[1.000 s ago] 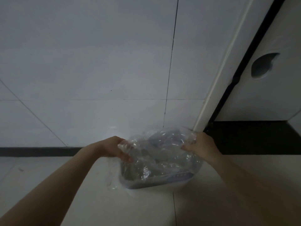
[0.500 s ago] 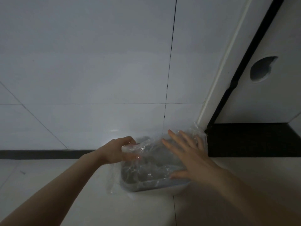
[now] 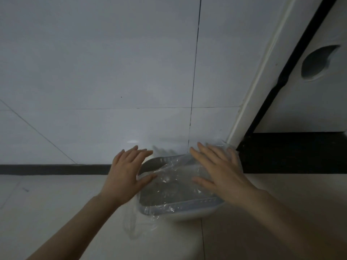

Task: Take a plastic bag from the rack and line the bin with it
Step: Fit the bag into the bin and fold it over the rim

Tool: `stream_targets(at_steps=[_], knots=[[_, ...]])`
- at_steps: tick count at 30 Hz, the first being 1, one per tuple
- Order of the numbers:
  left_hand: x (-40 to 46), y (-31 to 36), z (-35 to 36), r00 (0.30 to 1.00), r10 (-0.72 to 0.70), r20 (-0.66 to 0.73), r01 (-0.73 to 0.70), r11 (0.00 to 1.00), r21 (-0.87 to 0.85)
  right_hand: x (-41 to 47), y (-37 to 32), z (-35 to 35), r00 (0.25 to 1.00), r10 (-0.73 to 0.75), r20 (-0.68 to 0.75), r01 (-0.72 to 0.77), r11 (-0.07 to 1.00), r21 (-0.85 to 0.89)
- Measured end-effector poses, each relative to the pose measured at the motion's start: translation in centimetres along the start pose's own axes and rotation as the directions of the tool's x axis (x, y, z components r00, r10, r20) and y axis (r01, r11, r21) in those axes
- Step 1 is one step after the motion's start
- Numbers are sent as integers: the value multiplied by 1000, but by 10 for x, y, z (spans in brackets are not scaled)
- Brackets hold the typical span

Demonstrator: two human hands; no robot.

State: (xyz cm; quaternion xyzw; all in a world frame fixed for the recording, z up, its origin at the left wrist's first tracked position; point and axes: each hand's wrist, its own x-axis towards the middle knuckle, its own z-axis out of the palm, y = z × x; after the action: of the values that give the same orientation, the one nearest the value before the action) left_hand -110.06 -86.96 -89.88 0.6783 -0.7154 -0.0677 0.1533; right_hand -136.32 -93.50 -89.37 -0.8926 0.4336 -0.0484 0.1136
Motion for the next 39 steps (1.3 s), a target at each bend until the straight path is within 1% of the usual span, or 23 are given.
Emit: stream_targets(at_steps=[1,2,4,8,13,15,17,18,19,20,21,22,24,25,27,30,33,34,35,36,37,38,39], knots=[[-10,4,-1,997,36,-67,-35,999,11,-1,0,-3,999,-16,-29,16,1000,-9],[-19,8,0,994,73,-86,-70,997,34,-2,-1,-4,999,-34,-30,33,999,-26],[-31,15,6,995,91,-48,-86,991,104,-1,-2,-2,998,-65,24,66,996,-55],[-34,9,16,996,-78,31,71,981,182,0,3,13,985,-54,163,68,994,-82],[-19,-17,33,973,-187,135,132,932,338,-2,10,34,956,57,286,-23,992,-120],[-11,-21,35,968,-211,138,156,930,332,-2,10,36,942,102,318,-68,991,-118],[-6,-22,31,968,-221,117,188,952,241,-2,7,32,942,111,318,-90,993,-82],[-5,-23,26,967,-231,109,217,968,124,-3,6,28,956,108,274,-100,994,-44],[-6,-23,20,964,-245,102,252,966,-56,-5,6,23,973,109,205,-112,994,1],[-9,-23,14,963,-255,91,269,930,-250,-10,6,18,983,120,136,-126,991,42],[-15,-22,8,966,-252,60,255,887,-384,-16,8,14,987,141,83,-147,987,71],[-24,-20,4,975,-222,12,207,885,-417,-23,10,12,984,169,55,-173,980,99],[-44,-13,6,991,-121,-49,99,941,-325,-38,12,13,975,207,76,-217,962,167],[-53,-9,11,997,-74,-35,61,960,-273,-45,12,16,973,204,108,-222,955,195],[-64,0,21,998,-21,62,31,985,-168,-55,8,22,970,188,155,-221,948,230],[-63,4,32,983,-51,175,52,999,1,-62,-4,26,960,211,182,-248,945,214],[-55,3,28,981,-91,170,79,994,72,-68,-11,26,939,283,194,-313,938,147],[-53,4,23,986,-77,147,68,996,66,-68,-15,23,942,294,160,-314,942,116],[-51,7,18,994,-29,108,24,999,48,-67,-18,18,957,274,92,-281,956,83],[-48,10,14,997,53,65,-55,998,27,-64,-20,12,977,213,3,-213,976,52],[-44,15,11,985,170,16,-170,985,22,-57,-22,6,990,121,-77,-119,992,35],[-40,19,11,956,291,-26,-290,956,47,-50,-24,2,990,7,-140,-5,1000,19],[-35,23,13,927,373,-37,-369,925,96,-41,-24,1,983,-98,-157,98,995,-8]])
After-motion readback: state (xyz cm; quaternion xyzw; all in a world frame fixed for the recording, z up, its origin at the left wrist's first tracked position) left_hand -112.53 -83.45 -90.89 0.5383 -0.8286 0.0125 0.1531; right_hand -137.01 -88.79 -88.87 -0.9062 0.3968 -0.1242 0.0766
